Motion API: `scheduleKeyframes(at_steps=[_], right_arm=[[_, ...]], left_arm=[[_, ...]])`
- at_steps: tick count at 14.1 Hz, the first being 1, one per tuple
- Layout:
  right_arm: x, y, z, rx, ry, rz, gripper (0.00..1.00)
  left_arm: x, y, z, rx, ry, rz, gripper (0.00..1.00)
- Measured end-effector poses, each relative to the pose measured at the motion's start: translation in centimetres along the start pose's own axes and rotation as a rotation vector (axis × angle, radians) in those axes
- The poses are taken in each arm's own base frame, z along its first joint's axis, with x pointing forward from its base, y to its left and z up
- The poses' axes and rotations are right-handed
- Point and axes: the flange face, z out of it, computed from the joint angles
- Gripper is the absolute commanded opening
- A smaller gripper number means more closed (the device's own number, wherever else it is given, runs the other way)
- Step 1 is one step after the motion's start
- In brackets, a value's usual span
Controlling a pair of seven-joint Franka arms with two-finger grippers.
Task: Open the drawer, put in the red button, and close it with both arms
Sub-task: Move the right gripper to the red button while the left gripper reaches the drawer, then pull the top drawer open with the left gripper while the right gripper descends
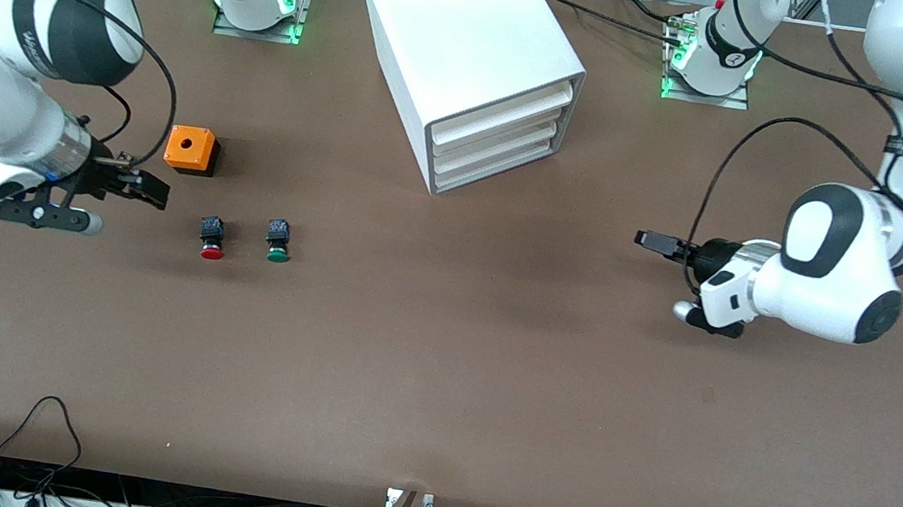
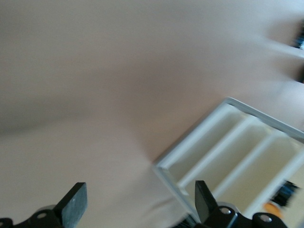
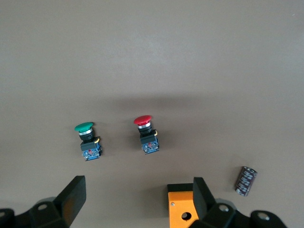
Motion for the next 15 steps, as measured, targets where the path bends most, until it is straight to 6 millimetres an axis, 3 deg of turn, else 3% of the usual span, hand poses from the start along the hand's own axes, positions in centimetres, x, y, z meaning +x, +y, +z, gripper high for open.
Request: scheduleKeyframes(at_steps=[3, 6, 8, 10, 15], right_arm=[[0.6, -0.2, 5.0, -0.003, 0.007, 0.004, 1.00], [-0.3, -0.2, 10.2, -0.001, 0.037, -0.004, 1.00], [-1.1, -0.7, 12.1, 0.000, 0.048, -0.069, 1.00], [-1.7, -1.3, 13.1, 0.000, 0.039, -0.133, 1.00], [-2.5, -1.3, 15.6, -0.004, -0.009, -0.256, 1.00]], left_arm=[[-0.1, -0.6, 8.8, -0.199, -0.111, 0.073, 1.00], [-1.2, 1.5, 16.9, -0.320, -0.197, 0.118, 0.99], [-2.2, 3.5, 20.9, -0.361, -0.210, 0.115, 0.98], [-3.1, 5.2, 23.2, -0.385, -0.222, 0.117, 0.97], [-4.1, 5.8, 24.8, -0.404, -0.246, 0.139, 0.93]])
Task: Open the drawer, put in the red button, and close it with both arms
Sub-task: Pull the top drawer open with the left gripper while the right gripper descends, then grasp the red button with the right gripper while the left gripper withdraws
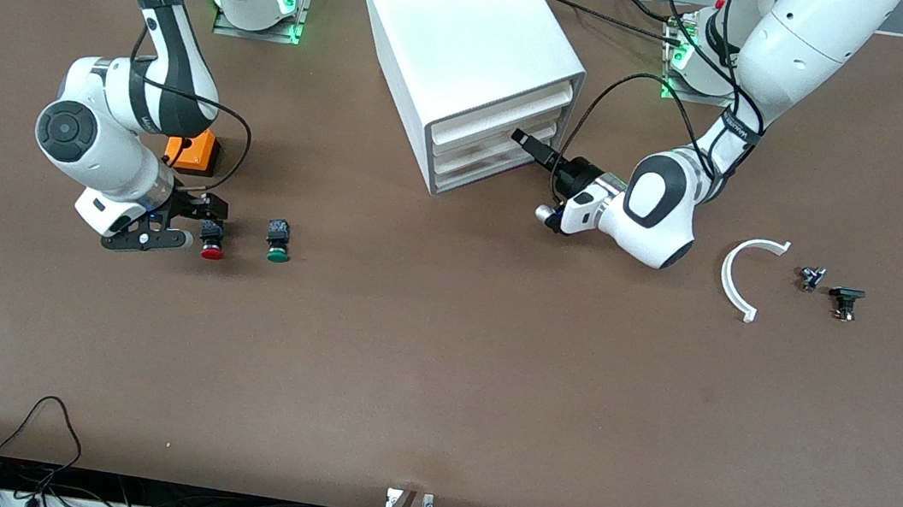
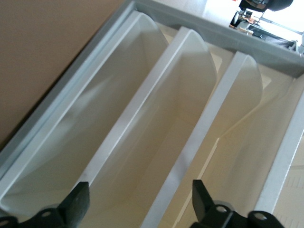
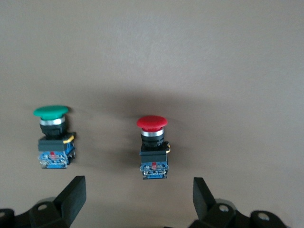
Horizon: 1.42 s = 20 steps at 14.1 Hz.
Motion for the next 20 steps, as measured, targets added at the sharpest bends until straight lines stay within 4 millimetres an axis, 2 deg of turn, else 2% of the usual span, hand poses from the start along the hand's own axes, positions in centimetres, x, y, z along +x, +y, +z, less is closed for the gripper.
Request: scheduleKeyframes(at_steps=[1, 2, 5, 6, 10, 12, 13, 15, 17, 18, 19, 20], right_arm=[[0.0, 0.0, 0.8, 0.000, -0.010, -0.021, 1.00], [0.0, 0.1, 1.6, 0.000, -0.015, -0.040, 1.00], [-0.4, 0.6, 4.3, -0.004, 0.003, -0.077, 1.00], [-0.6, 0.8, 5.1, -0.005, 0.007, -0.088, 1.00], [-1.2, 0.9, 6.6, -0.003, -0.006, -0.121, 1.00], [-1.3, 0.9, 7.3, -0.002, -0.016, -0.125, 1.00], [-1.3, 0.9, 7.7, -0.002, -0.018, -0.125, 1.00], [-1.3, 0.9, 8.3, -0.003, -0.016, -0.125, 0.99], [-1.2, 0.9, 8.7, -0.004, -0.013, -0.126, 0.92], [-1.2, 0.9, 9.0, -0.005, -0.014, -0.126, 0.86], [-1.2, 0.9, 9.2, -0.005, -0.013, -0.126, 0.79], [-1.1, 0.9, 9.3, -0.006, -0.010, -0.126, 0.70]], left_arm=[[-0.1, 0.0, 0.3, -0.003, -0.005, 0.014, 0.91], [-0.2, 0.0, 0.5, -0.003, -0.008, 0.024, 0.84], [-0.4, 0.0, 0.5, 0.000, -0.008, 0.034, 0.16], [-0.5, 0.0, 0.5, 0.000, -0.008, 0.035, 0.00], [-0.8, 1.0, -0.1, -0.014, 0.002, 0.049, 0.00], [-0.7, 1.0, -1.4, -0.008, 0.034, 0.069, 0.00], [-0.7, 0.6, -2.9, -0.005, 0.066, 0.070, 0.00], [-0.5, 0.1, -7.7, 0.008, 0.170, 0.077, 0.00], [-0.2, -0.2, -12.8, 0.036, 0.290, 0.090, 0.00], [-0.2, -0.5, -14.5, 0.049, 0.333, 0.091, 0.00], [-0.2, -0.7, -15.4, 0.057, 0.359, 0.092, 0.78], [-0.2, -0.7, -15.7, 0.060, 0.367, 0.093, 1.00]])
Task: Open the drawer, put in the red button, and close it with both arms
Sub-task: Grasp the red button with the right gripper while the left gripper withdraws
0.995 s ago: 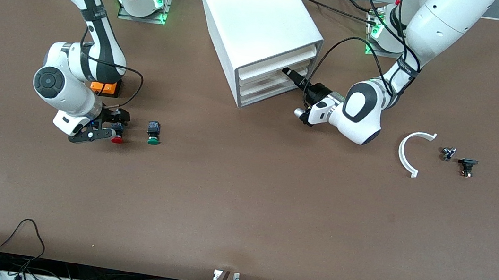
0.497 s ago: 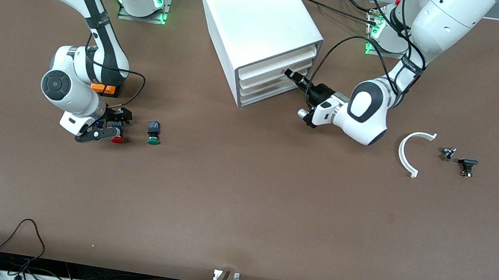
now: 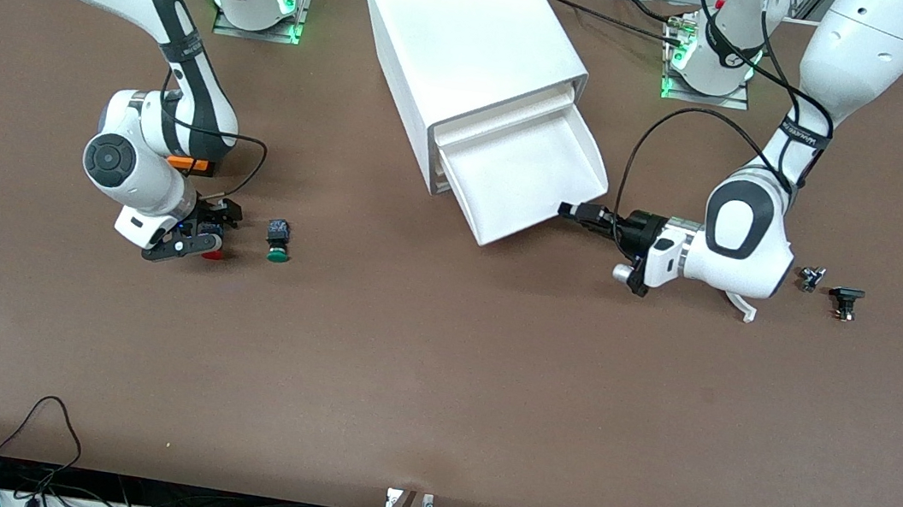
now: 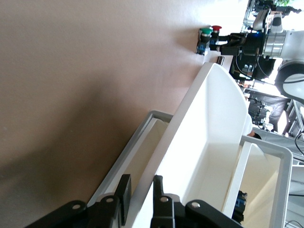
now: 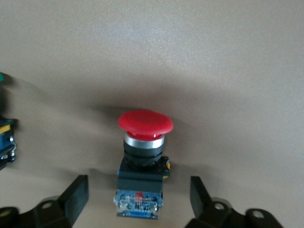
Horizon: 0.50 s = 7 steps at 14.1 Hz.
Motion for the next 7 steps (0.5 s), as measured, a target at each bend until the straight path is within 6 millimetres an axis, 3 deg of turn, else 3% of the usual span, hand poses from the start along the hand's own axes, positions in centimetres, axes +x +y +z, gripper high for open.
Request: scheduleKeyframes(at_steps=[4, 5, 7], right_arm=[[0.2, 0.0, 0.1, -0.001, 0.003, -0.001, 0.47], [0.3, 0.1, 0.0, -0.002, 0.005, -0.001, 0.41], [0.7, 0.1, -0.5, -0.005, 0.019, -0.004, 0.38]], left_arm=[[0.6, 0.4, -1.0, 0.026, 0.048, 0.001, 1.00], [0.8, 0.8, -1.9, 0.036, 0.073, 0.010, 1.00], [1.1, 1.9, -4.2, 0.111, 0.125, 0.056, 1.00]])
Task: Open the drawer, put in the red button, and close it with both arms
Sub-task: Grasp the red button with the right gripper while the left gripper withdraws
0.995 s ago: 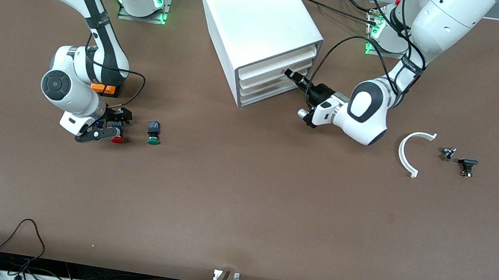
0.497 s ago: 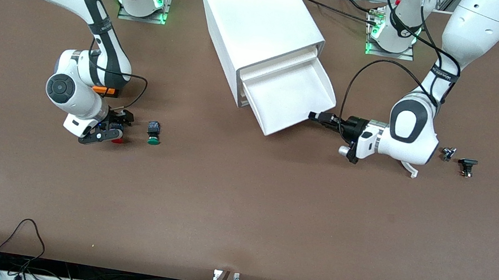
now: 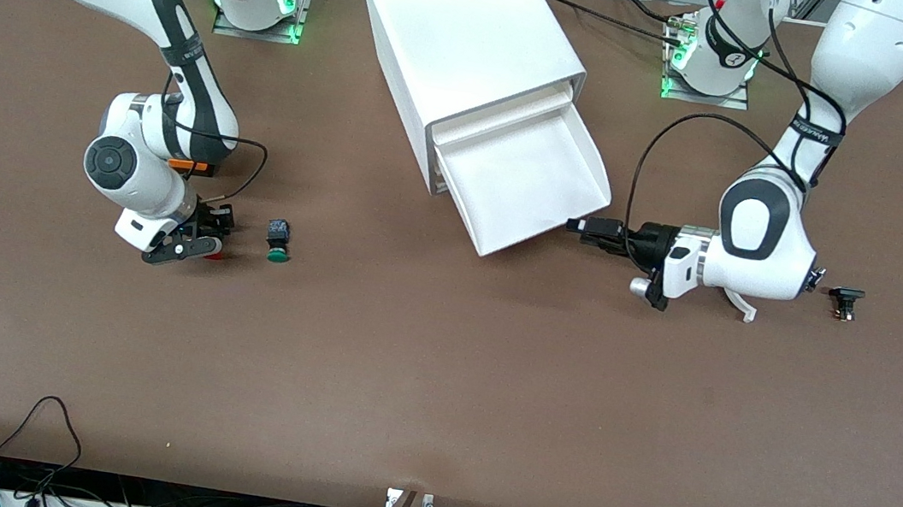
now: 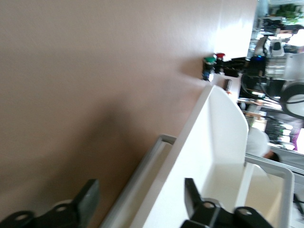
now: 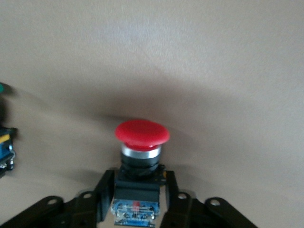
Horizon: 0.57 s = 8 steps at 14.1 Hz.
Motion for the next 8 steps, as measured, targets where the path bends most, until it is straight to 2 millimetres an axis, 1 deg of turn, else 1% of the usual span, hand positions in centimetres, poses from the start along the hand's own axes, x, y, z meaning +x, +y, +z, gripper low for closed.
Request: scheduleKeyframes(at_steps=[2, 5, 6, 7, 8], right_arm=[[0.9, -0.1, -0.9, -0.003, 0.022, -0.006, 0.34], [2.2, -0.4, -2.6, -0.002, 0.037, -0.015, 0.33], [2.7, -0.4, -3.6, -0.002, 0.040, -0.016, 0.33], [3.4, -0.3, -5.1, -0.002, 0.044, -0.017, 0.33], [4.0, -0.1, -6.9, -0.003, 0.050, -0.017, 0.33]], left_arm=[[0.7, 1.5, -3.1, 0.117, 0.067, 0.074, 1.00], [1.3, 3.6, -9.3, 0.198, 0.229, 0.114, 1.00], [1.2, 3.8, -11.2, 0.210, 0.274, 0.113, 1.00], [1.2, 3.8, -12.7, 0.222, 0.311, 0.113, 1.00], [1.1, 3.9, -13.5, 0.230, 0.332, 0.115, 1.00]])
